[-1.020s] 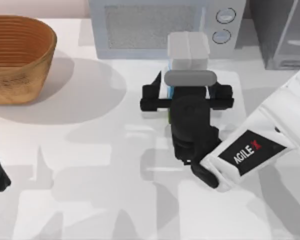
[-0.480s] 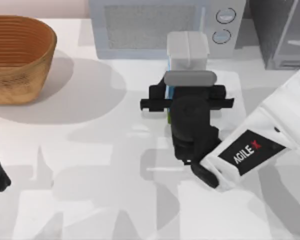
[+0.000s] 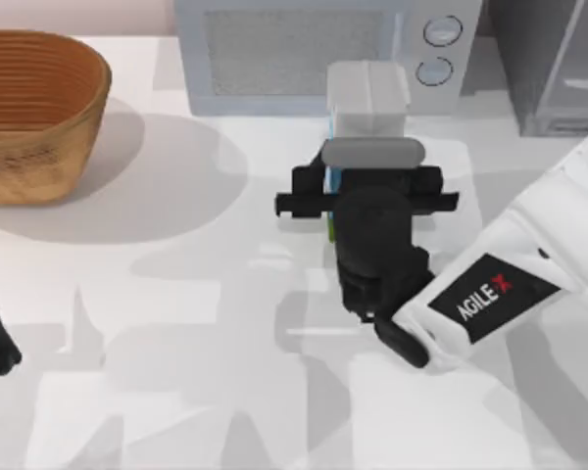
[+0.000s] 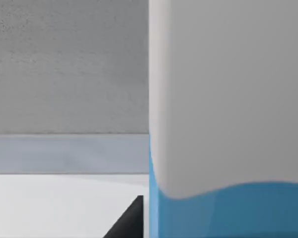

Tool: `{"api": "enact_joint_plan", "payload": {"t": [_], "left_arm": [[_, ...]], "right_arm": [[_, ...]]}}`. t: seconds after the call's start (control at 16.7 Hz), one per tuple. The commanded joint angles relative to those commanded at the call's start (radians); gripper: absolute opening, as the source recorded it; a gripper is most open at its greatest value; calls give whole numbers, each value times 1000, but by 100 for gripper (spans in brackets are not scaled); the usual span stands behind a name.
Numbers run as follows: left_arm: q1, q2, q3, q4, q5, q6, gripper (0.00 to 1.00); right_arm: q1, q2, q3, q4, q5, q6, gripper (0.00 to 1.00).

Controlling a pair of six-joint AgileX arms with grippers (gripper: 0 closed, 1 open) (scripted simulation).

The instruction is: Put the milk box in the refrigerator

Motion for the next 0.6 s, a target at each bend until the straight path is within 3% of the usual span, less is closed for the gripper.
{"api": "enact_joint_plan", "payload": {"t": [0.36, 0.6], "left_arm": [[0, 0, 0, 0, 0, 0, 100], [0, 0, 0, 0, 0, 0, 100]], "right_arm": [[2, -5, -1, -3, 0, 1, 0], [-1, -96, 22, -115, -1, 9, 0]]}}
